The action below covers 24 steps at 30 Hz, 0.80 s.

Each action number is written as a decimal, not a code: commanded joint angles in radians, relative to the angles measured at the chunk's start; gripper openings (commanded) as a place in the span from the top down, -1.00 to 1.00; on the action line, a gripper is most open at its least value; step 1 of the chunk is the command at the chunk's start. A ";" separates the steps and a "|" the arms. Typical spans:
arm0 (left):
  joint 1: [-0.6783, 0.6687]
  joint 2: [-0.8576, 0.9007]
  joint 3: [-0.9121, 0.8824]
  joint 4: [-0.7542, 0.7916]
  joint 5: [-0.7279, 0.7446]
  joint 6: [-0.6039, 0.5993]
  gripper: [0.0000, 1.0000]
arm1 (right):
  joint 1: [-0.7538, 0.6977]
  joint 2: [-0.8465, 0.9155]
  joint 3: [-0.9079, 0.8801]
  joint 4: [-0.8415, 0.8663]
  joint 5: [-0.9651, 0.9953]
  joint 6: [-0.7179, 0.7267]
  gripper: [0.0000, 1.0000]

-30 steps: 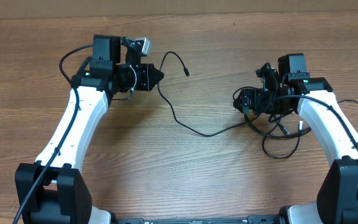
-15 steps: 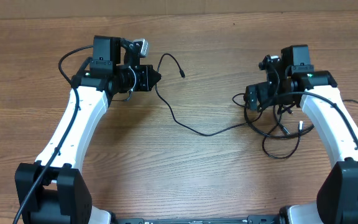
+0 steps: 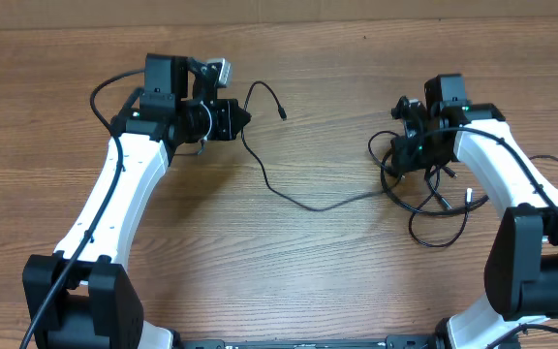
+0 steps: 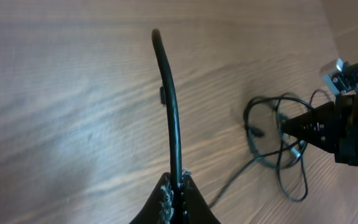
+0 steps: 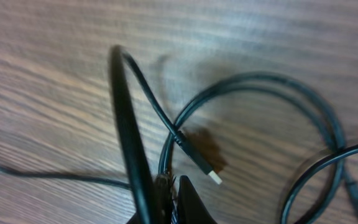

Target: Untangle cables

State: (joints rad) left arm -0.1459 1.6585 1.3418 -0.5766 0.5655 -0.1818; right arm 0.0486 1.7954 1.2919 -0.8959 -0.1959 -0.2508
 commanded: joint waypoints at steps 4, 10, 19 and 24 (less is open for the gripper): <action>-0.068 -0.024 0.191 0.013 -0.087 -0.044 0.92 | 0.003 -0.059 0.234 -0.049 -0.014 0.095 0.93; -0.089 -0.024 0.298 0.071 -0.106 -0.095 0.92 | 0.000 -0.059 0.422 -0.079 0.075 0.136 0.93; -0.133 0.117 0.315 0.261 -0.115 -0.211 0.92 | -0.130 -0.038 0.447 0.019 0.179 0.176 0.93; -0.224 0.298 0.434 0.275 -0.074 -0.189 0.92 | -0.233 -0.001 0.447 0.043 0.150 0.169 0.93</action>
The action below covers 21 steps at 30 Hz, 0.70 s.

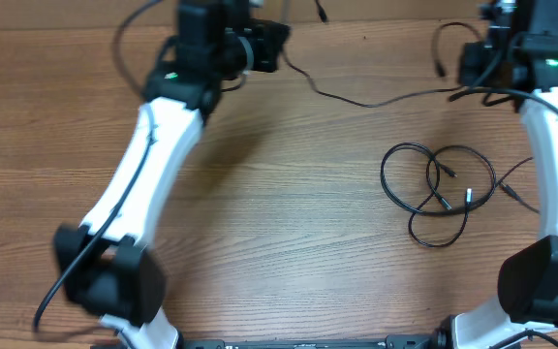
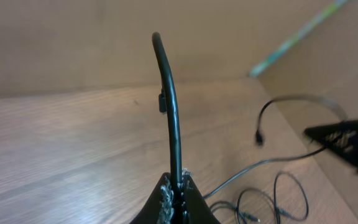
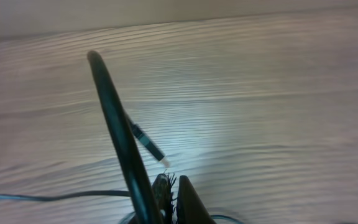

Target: Untangle cables

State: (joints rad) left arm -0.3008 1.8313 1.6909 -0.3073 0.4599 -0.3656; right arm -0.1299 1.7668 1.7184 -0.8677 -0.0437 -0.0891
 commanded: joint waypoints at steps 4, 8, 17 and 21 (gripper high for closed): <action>-0.149 0.285 0.206 0.043 0.028 0.030 0.92 | -0.124 0.074 0.020 0.052 -0.089 0.003 0.93; -0.195 0.395 0.285 0.125 -0.024 0.028 0.92 | -0.153 0.135 0.020 0.084 -0.105 0.002 0.93; -0.212 0.518 0.341 0.233 -0.087 -0.007 0.92 | -0.154 0.315 0.020 0.129 -0.108 -0.016 0.93; -0.201 0.520 0.341 0.230 -0.134 0.003 0.91 | -0.154 0.336 0.020 0.154 -0.108 -0.015 0.93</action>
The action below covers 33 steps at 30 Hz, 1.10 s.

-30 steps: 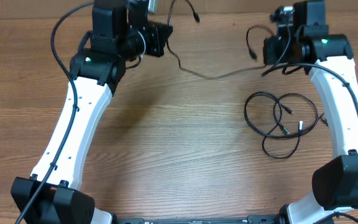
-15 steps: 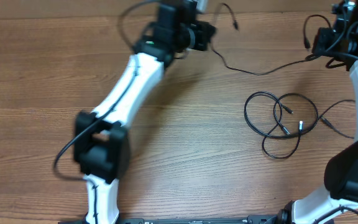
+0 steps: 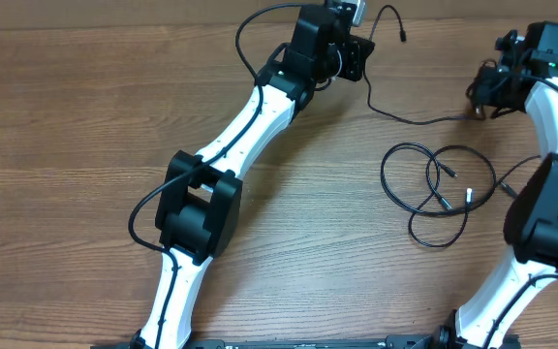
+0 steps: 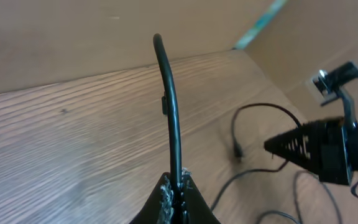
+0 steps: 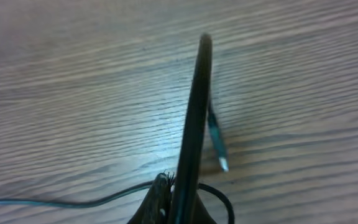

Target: Untangle cables

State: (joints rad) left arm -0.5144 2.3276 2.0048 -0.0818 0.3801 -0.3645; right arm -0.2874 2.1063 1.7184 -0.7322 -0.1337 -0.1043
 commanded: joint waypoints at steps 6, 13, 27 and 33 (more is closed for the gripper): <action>0.023 0.024 0.029 0.003 0.014 0.002 -1.00 | 0.005 -0.010 0.066 -0.042 -0.033 0.000 -0.63; 0.023 0.018 0.166 -0.201 0.008 0.124 -1.00 | 0.006 -0.076 0.165 -0.147 -0.048 0.003 -1.00; -0.043 -0.011 0.734 -1.099 -0.344 0.358 -1.00 | 0.004 -0.344 0.148 -0.397 0.015 0.159 -1.00; -0.099 -0.077 0.742 -1.247 -0.363 0.335 -0.99 | 0.004 -0.519 -0.036 -0.389 0.039 0.239 -1.00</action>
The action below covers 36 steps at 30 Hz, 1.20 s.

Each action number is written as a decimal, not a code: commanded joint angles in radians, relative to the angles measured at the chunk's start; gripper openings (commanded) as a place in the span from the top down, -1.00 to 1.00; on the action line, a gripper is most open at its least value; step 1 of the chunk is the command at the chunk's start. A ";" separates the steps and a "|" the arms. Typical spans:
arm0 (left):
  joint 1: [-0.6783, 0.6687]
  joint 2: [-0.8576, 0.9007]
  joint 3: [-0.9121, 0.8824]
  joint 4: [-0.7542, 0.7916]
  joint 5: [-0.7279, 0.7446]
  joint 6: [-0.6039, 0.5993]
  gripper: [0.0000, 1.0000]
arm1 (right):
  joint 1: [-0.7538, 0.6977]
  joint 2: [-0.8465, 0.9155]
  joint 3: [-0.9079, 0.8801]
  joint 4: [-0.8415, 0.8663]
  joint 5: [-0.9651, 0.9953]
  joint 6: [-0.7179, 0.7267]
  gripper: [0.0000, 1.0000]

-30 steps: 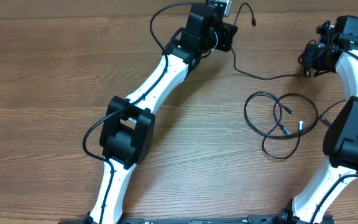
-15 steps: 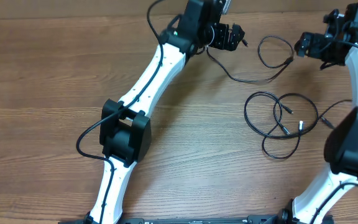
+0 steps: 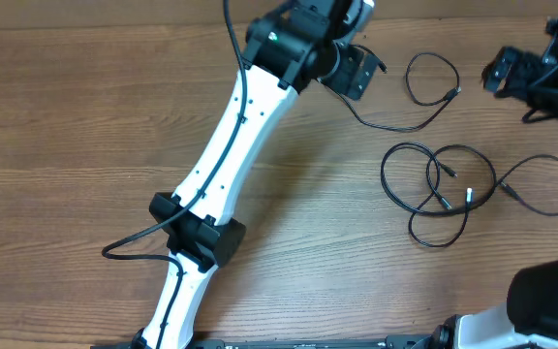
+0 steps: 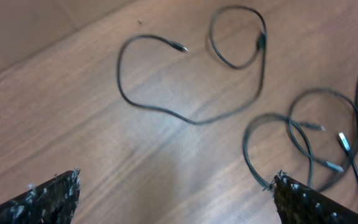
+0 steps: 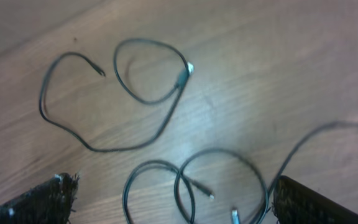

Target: Untangle cables

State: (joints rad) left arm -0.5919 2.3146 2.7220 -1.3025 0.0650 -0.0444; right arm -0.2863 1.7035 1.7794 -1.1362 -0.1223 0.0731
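Note:
One black cable (image 3: 400, 128) lies by itself at the back of the wooden table, curled into a small loop at its right end. It also shows in the left wrist view (image 4: 191, 121) and the right wrist view (image 5: 104, 149). In front of it lies a knot of looped black cables (image 3: 440, 194), also seen under the wrists (image 4: 298, 138) (image 5: 180, 180). My left gripper (image 3: 356, 70) (image 4: 176, 176) hangs open and empty above the lone cable's left end. My right gripper (image 3: 504, 70) (image 5: 176, 179) is open and empty at the far right.
The left arm (image 3: 231, 145) stretches diagonally across the table's middle to the back. One strand of the knot (image 3: 541, 184) trails toward the right edge. A wall runs along the table's back edge (image 3: 114, 27).
Both grippers were shut on the ends of the lone cable, holding it above the table's back. Both are now open, and the cable lies on the wood apart from the knot.
At first my left gripper held one cable end at the left and my right gripper was shut in the knot. Then both were at the back with the cable strung between them, clear of the knot. Then the left stood nearer the right. Now the cable is let go.

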 commanded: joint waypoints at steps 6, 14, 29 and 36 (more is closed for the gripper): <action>-0.055 -0.198 0.024 -0.076 -0.128 0.022 -0.99 | 0.003 -0.490 -0.473 0.154 0.035 0.132 -1.00; -0.100 -0.290 0.024 -0.176 -0.257 -0.007 -1.00 | 0.003 -0.670 -0.734 0.186 0.129 0.344 -1.00; -0.220 -0.467 0.024 -0.269 -0.514 -0.029 -1.00 | 0.003 -0.607 -0.742 0.188 0.129 0.346 -1.00; -0.220 -0.497 0.024 -0.126 -0.547 0.123 -1.00 | 0.003 -0.605 -0.742 0.189 0.128 0.346 -1.00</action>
State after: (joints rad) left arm -0.8120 1.8164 2.7419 -1.4689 -0.4484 -0.0193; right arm -0.2863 1.1000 1.0340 -0.9546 -0.0071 0.4145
